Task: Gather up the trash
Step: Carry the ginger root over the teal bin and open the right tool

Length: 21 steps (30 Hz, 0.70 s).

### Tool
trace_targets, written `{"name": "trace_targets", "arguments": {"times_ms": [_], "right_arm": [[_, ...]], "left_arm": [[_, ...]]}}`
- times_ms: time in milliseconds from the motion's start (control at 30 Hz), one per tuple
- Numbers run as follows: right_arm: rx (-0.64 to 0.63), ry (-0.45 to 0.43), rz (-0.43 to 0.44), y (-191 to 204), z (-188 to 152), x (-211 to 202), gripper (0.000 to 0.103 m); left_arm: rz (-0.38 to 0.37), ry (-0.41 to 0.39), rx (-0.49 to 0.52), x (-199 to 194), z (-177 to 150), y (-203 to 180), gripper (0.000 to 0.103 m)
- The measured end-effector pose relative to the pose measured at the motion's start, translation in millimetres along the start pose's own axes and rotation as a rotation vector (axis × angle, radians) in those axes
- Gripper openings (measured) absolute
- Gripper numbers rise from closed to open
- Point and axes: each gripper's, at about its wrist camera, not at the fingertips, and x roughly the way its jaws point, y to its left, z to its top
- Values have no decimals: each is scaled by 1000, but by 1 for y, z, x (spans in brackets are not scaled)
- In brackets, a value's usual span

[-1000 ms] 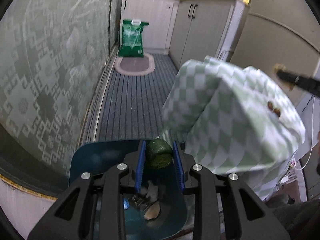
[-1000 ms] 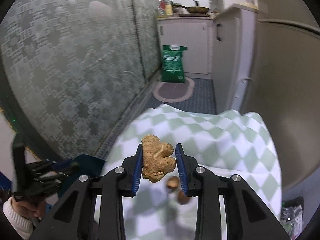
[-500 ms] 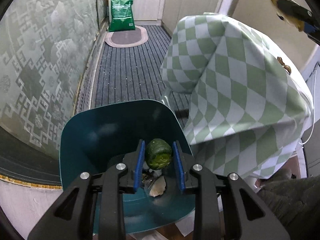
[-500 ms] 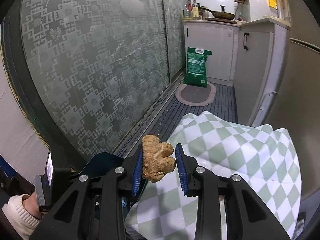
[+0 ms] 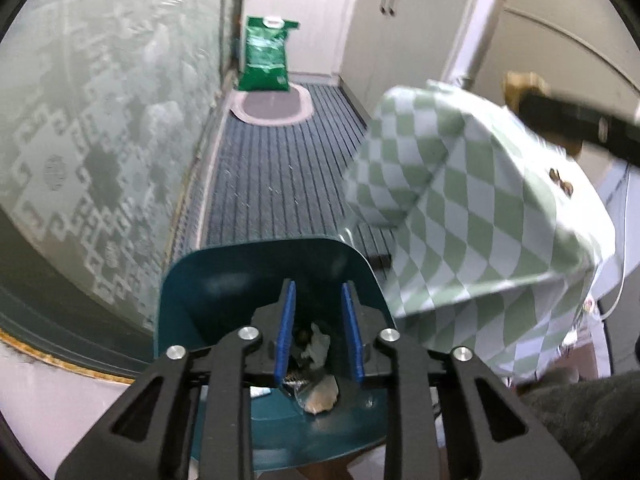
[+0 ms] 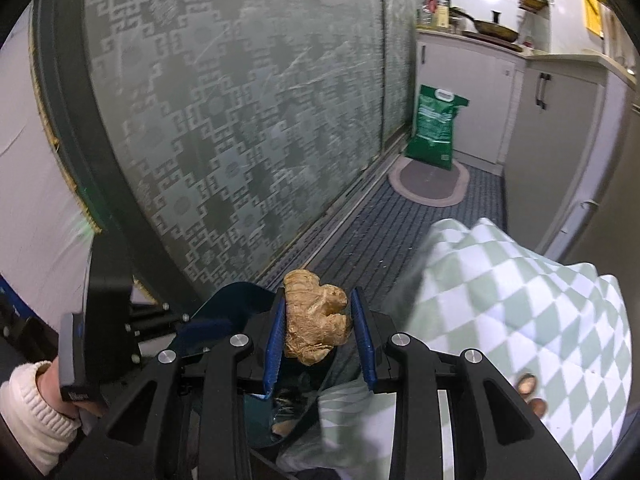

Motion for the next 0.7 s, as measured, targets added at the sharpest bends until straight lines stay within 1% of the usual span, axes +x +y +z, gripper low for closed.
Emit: {"name": "trace_targets", "arguments": {"times_ms": [267,367,500,700], "right_arm": [[-69,84,55,38,-6,29,32],[-98,133,70,51,-14,44,32],[-116,192,86,62,-24,61,32],[-148,284,125,78,-40,89,32]], "left_arm": [[52,-131,-62,-33,8,22,20],[51,-206,-96,-51,12,30,20],[41,-279,-119,-69,14,34,20],[50,-334,-113,-82,15,32,20]]}}
